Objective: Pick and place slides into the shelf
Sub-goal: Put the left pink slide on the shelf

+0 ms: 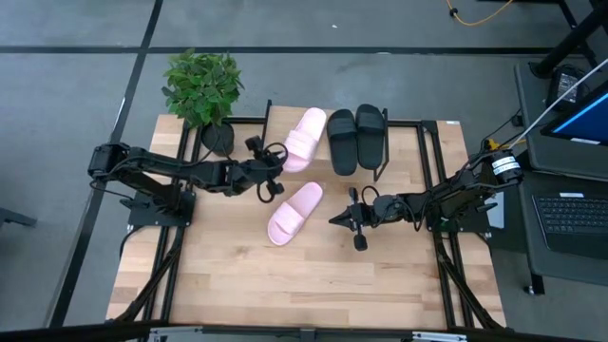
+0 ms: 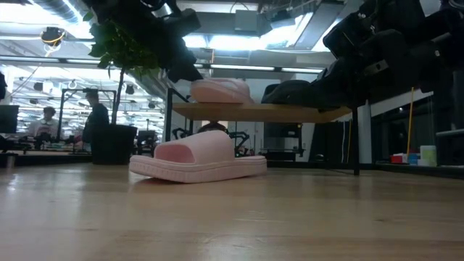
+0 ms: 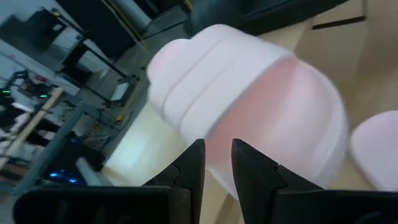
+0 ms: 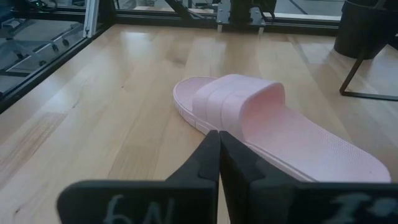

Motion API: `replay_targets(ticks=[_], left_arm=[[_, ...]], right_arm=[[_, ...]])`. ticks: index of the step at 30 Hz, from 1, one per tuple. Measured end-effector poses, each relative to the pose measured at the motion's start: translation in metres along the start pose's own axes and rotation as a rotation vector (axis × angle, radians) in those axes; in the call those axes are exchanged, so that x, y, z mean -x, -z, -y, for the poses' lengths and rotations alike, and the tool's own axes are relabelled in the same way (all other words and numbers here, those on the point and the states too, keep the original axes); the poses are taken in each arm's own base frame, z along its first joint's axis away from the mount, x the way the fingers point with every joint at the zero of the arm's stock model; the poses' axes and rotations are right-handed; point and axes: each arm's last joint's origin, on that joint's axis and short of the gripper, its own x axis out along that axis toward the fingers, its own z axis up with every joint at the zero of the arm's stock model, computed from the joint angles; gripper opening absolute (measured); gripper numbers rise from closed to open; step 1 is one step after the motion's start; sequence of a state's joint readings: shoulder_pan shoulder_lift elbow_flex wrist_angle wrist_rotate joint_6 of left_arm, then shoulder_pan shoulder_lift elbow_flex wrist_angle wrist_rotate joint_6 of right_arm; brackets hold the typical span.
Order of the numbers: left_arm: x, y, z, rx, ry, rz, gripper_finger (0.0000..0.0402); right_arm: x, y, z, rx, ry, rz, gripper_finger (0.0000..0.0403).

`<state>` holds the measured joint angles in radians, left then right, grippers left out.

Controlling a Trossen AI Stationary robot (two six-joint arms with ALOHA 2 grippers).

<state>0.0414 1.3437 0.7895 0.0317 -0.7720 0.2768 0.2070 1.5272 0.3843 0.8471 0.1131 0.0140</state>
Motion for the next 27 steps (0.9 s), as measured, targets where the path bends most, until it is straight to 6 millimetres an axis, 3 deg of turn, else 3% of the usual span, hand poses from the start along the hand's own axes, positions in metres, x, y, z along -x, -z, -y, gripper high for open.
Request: replay_targets(ticks=[27], left_arm=[[-0.014, 0.004, -0.007, -0.037, -0.069, -0.039, 0.0072]], right_arm=[[0.000, 0.000, 0.000, 0.006, 0.000, 0.000, 0.0010]])
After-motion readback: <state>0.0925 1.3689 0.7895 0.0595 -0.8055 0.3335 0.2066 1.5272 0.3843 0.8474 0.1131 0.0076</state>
